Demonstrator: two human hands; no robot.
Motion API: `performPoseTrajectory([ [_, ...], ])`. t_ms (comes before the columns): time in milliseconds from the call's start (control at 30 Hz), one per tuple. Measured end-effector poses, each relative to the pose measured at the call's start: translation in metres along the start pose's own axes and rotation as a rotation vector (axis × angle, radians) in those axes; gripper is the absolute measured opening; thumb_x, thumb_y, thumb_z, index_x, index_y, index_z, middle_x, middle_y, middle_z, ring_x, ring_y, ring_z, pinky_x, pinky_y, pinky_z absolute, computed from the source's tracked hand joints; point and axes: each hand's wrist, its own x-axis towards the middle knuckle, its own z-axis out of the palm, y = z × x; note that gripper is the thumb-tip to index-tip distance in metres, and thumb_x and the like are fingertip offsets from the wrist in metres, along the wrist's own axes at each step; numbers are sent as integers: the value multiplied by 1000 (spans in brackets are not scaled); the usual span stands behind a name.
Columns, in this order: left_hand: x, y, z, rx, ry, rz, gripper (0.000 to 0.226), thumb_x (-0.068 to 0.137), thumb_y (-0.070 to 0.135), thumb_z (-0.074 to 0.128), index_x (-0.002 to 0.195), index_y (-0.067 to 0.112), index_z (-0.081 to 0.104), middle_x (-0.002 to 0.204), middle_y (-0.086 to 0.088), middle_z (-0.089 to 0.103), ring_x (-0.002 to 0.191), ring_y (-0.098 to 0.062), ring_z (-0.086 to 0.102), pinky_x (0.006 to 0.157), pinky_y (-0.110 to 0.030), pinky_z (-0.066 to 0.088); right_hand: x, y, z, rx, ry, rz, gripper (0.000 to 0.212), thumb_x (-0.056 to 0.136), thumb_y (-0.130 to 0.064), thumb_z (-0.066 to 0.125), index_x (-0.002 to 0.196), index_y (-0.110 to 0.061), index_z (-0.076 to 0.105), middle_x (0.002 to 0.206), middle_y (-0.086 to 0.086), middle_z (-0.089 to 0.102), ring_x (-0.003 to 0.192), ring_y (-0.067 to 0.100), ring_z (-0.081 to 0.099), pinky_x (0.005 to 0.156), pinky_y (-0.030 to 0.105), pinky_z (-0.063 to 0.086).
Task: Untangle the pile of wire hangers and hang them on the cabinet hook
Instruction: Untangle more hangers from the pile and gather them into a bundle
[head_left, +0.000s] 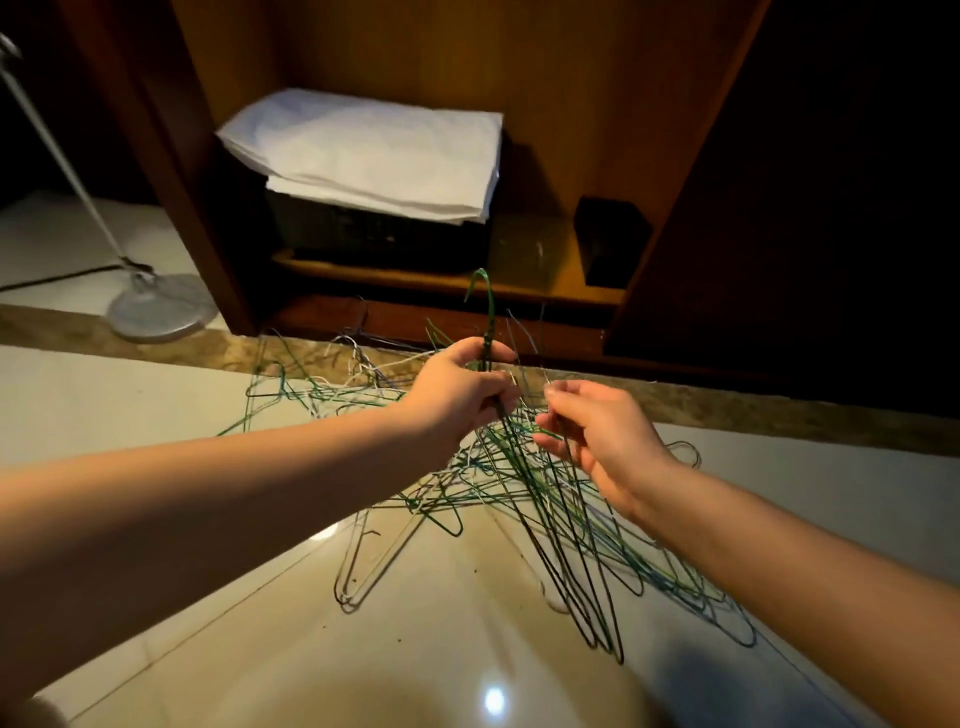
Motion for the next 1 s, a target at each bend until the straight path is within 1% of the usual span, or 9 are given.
performPoseTrajectory([
  [200,-6,3,0,-117,-3,17,20,88,-8,51,89,12,55,85,-12,60,71,-18,57,55,-18,53,-7,3,16,-94,-60,-97,14,94,-11,49,83,-16,58,70,-2,49,66,6,48,58,18,44],
  [367,-6,3,1,-105,53,79,16,87,-6,53,96,7,52,86,-14,63,74,-20,63,64,-24,56,-3,11,17,-101,-34,-97,14,94,-11,50,83,-17,57,73,-1,50,67,7,48,58,18,42],
  [533,-9,0,1,-76,54,80,34,87,-4,54,117,10,48,96,-16,66,80,-21,66,53,-20,55,0,18,15,-193,-22,-106,12,93,-13,52,85,-18,59,83,0,58,78,11,52,65,22,43],
  [600,-9,0,1,-65,39,81,40,86,-3,57,121,14,50,100,-17,66,85,-22,65,62,-25,57,2,19,13,-210,-24,-119,13,93,-13,51,84,-19,59,83,0,58,78,12,52,65,23,43],
  [667,-9,0,2,-64,23,78,35,86,-4,56,116,15,55,96,-16,66,83,-21,64,72,-29,55,4,19,11,-243,-50,-128,13,93,-13,51,85,-18,60,82,0,58,76,11,52,65,23,42],
  [767,-8,-1,3,-39,20,63,24,89,-4,51,104,13,58,81,-11,60,72,-17,58,59,-19,52,8,21,8,-346,-130,-159,12,92,-13,54,82,-17,59,76,-1,56,70,10,51,62,22,42],
  [867,-4,-6,5,14,10,45,19,92,-3,46,96,11,59,75,-9,53,65,-15,55,54,-18,52,17,27,-3,-403,-156,-172,18,93,-16,52,76,-19,57,71,-2,54,65,10,50,60,22,41],
  [933,1,-14,7,87,-5,27,18,94,1,45,100,11,60,77,-5,54,60,-11,60,60,-20,54,31,39,-16,-411,-114,-149,21,94,-17,50,75,-20,58,69,-2,55,65,10,50,59,23,40],
  [1000,8,-26,8,163,-26,-11,18,95,5,46,101,13,61,84,-1,55,61,-10,63,71,-26,55,54,61,-36,-469,-37,-109,25,94,-13,49,72,-21,59,67,-4,54,61,9,48,53,16,39],
])
